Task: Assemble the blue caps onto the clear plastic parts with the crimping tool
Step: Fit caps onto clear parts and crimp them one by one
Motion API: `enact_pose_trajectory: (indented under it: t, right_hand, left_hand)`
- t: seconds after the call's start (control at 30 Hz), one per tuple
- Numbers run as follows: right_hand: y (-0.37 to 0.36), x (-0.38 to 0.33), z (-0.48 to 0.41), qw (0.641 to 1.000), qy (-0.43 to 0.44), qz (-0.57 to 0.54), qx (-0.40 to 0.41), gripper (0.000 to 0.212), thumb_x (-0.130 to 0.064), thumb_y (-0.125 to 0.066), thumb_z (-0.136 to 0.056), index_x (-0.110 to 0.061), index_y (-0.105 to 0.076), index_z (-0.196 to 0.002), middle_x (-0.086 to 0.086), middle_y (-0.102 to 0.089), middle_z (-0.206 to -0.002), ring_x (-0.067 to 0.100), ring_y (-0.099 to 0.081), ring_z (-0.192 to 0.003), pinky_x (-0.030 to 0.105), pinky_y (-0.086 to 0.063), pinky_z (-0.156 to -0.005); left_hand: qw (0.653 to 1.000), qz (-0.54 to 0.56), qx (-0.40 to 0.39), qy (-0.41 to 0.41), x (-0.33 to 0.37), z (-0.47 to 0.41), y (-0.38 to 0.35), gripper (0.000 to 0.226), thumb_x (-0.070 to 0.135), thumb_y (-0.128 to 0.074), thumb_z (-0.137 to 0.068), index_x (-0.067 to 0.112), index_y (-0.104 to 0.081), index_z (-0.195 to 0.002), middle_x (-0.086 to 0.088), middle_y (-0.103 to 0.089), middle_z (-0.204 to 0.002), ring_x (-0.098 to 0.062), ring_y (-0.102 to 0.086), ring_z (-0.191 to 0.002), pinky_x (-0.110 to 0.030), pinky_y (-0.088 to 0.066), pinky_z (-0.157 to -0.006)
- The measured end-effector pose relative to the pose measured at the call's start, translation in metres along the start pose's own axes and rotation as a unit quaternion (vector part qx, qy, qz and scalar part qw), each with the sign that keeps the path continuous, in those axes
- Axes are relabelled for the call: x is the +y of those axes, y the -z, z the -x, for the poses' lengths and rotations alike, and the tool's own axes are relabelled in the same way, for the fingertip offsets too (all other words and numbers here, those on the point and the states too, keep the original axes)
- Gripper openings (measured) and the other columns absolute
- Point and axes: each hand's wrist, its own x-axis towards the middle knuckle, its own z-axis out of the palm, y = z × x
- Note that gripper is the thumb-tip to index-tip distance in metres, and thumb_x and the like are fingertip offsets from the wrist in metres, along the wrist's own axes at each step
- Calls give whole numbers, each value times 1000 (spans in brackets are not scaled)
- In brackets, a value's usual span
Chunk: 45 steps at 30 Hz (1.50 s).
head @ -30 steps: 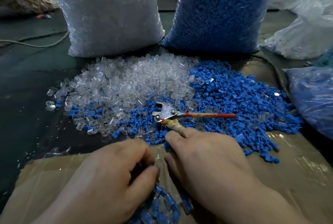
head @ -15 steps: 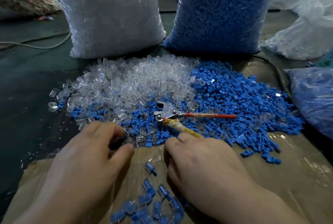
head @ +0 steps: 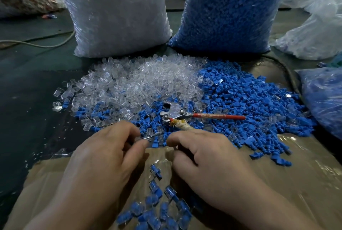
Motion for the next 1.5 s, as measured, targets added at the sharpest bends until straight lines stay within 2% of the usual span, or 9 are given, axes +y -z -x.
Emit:
enact_pose_trajectory:
  t: [0.13, 0.3, 0.47, 0.7, 0.9, 1.13, 1.3, 1.43, 1.5]
  right_hand:
    - [0, 5, 0, 978, -65, -200, 15, 8, -40, -60, -92, -45, -56, -96, -22, -68, -83, -2, -64, -67, 23, -55, -60]
    - [4, 1, -1, 857, -82, -508, -23, 11, -20, -71, -87, -23, -64, -79, 14, -65, -59, 27, -59, -50, 34, -51, -49]
    - [-3, 0, 0, 829, -53, -557, -28, 3, -20, -70, -81, -22, -68, -82, 14, -67, -68, 32, -62, -58, 38, -53, -55]
    - [-5, 4, 5, 972, 105, -164, 131, 6, -33, -62, -90, -35, -61, -96, -18, -67, -87, 4, -66, -81, 21, -53, -68]
    - [-7, 4, 4, 969, 173, -65, 166, 10, -35, -53, -94, -30, -61, -96, -17, -61, -92, 4, -61, -85, 27, -50, -68]
    - [-5, 1, 4, 969, 183, 28, 166, 23, -34, -49, -96, -20, -67, -102, -6, -63, -92, 17, -61, -83, 42, -52, -61]
    - [-5, 1, 4, 962, 212, 45, 164, 21, -22, -64, -90, -14, -68, -110, -1, -64, -101, 20, -60, -94, 42, -54, -66]
    - [1, 4, 2, 969, 172, 118, 129, 32, -40, -56, -92, -31, -54, -123, -9, -54, -121, 14, -49, -115, 39, -52, -89]
    - [7, 11, -3, 974, 74, 187, 108, 57, -53, -52, -86, -43, -29, -137, -13, -35, -145, 15, -28, -138, 46, -30, -114]
  left_hand:
    - [990, 123, 63, 17, 7, 6, -1, 35, 71, -51, -68, 42, -57, -86, 28, -64, -84, 6, -60, -75, -22, -45, -47]
    - [921, 383, 22, 72, 10, 7, -11, 61, 78, -82, -46, 30, -64, -80, 1, -58, -59, -24, -54, -54, -47, -48, -50]
    - [852, 515, -30, 85, 7, 4, -17, 60, 63, -94, -35, 28, -70, -78, -3, -66, -68, -18, -61, -55, -28, -51, -48]
    - [844, 527, -47, 86, 11, 5, -17, 35, 31, -86, -48, 26, -75, -80, -8, -71, -74, -21, -70, -62, -24, -56, -55]
    - [912, 406, -14, 54, 14, 9, -17, 31, 45, -74, -56, 38, -73, -86, 1, -74, -75, -14, -71, -65, -26, -55, -56]
    - [878, 474, -41, 61, 15, 8, -18, 30, 30, -94, -60, 27, -76, -84, -12, -73, -72, -23, -71, -61, -27, -56, -57]
    - [880, 468, -38, 66, 11, 6, -17, 20, 19, -78, -63, 28, -75, -81, -9, -72, -71, -21, -68, -62, -28, -56, -57]
    - [925, 374, -11, 72, 10, 8, -15, 35, 54, -86, -62, 37, -72, -89, 1, -73, -74, -22, -71, -68, -48, -61, -66]
    - [921, 377, 4, 93, 7, 6, -14, 39, 52, -78, -54, 38, -71, -90, 2, -73, -73, -21, -72, -67, -49, -60, -67]
